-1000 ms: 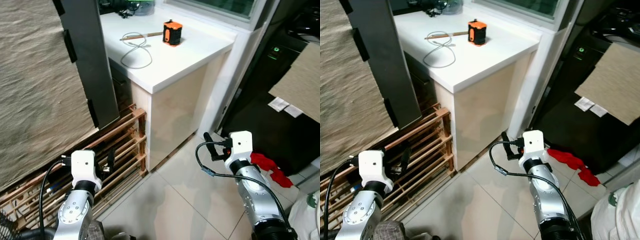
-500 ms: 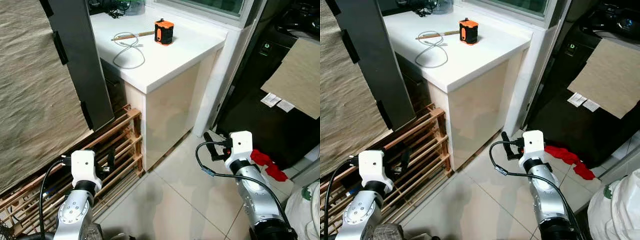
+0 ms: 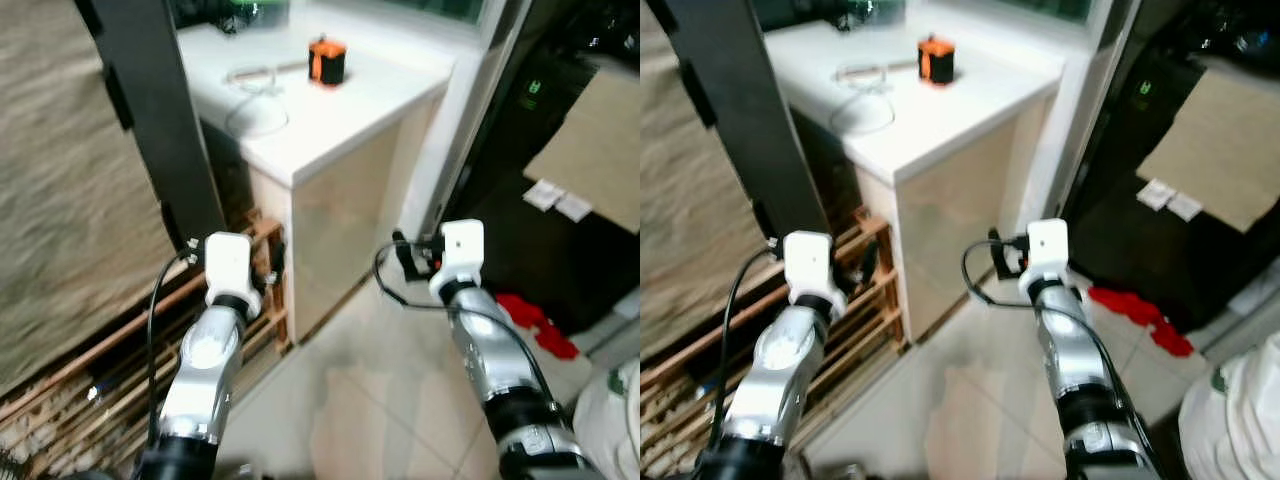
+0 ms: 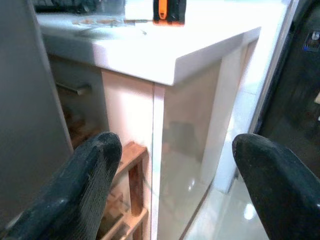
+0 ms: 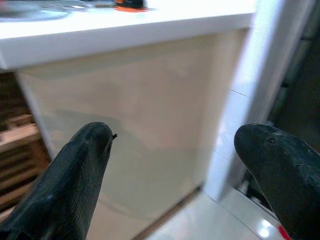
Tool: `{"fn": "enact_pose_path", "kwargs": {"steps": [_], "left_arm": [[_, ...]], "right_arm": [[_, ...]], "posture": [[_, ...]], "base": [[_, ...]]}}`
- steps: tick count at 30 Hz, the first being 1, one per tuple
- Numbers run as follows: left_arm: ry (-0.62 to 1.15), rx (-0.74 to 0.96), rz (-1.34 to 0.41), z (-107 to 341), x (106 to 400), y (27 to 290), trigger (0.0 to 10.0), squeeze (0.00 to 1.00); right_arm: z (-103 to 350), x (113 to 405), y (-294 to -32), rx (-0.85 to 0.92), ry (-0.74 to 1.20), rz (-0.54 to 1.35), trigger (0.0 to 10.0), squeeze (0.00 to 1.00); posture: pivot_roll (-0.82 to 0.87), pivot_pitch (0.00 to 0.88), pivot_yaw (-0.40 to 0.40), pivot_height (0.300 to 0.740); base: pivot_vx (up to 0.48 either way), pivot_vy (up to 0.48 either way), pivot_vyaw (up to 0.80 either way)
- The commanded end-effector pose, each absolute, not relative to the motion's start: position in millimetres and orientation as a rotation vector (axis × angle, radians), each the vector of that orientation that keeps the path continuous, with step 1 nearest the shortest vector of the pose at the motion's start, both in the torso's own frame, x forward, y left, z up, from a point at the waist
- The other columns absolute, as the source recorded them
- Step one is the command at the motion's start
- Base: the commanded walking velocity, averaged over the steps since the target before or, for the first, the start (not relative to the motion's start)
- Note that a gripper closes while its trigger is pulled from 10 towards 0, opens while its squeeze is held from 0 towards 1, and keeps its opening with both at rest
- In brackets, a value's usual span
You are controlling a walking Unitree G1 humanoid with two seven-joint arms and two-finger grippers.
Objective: Clothes washing
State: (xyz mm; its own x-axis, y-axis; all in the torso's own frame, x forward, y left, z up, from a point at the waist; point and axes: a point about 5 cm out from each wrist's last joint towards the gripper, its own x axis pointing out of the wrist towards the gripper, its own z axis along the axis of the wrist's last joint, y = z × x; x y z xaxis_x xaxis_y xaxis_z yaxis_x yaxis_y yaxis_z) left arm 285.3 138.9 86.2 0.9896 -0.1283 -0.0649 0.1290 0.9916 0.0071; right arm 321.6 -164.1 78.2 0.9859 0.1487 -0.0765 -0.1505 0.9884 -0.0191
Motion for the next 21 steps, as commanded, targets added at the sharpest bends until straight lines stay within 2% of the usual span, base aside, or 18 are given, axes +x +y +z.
{"fn": "enact_pose_path", "kwargs": {"steps": [1, 4, 21], "left_arm": [[0.118, 0.026, -0.104, 75.2, 281.4, 148.0, 10.0, 0.00], [0.122, 0.029, -0.102, 74.9, 283.4, 148.1, 10.0, 0.00], [0.152, 0.018, -0.070, 70.7, 280.7, 153.9, 10.0, 0.00]], "right_arm": [[73.1, 319.0, -172.9, -0.010, 0.094, 0.114, 10.0, 0.56], [71.9, 320.4, -171.7, -0.005, 0.098, 0.123, 10.0, 0.58], [69.3, 319.4, -170.7, -0.010, 0.095, 0.123, 10.0, 0.62]], "posture": [[-0.09, 0.000, -0.001, 0.740], [-0.09, 0.000, 0.000, 0.740], [-0.08, 0.000, 0.004, 0.740]], "base": [[0.000, 0.000, 0.00], [0.000, 0.000, 0.17], [0.000, 0.000, 0.77]]}}
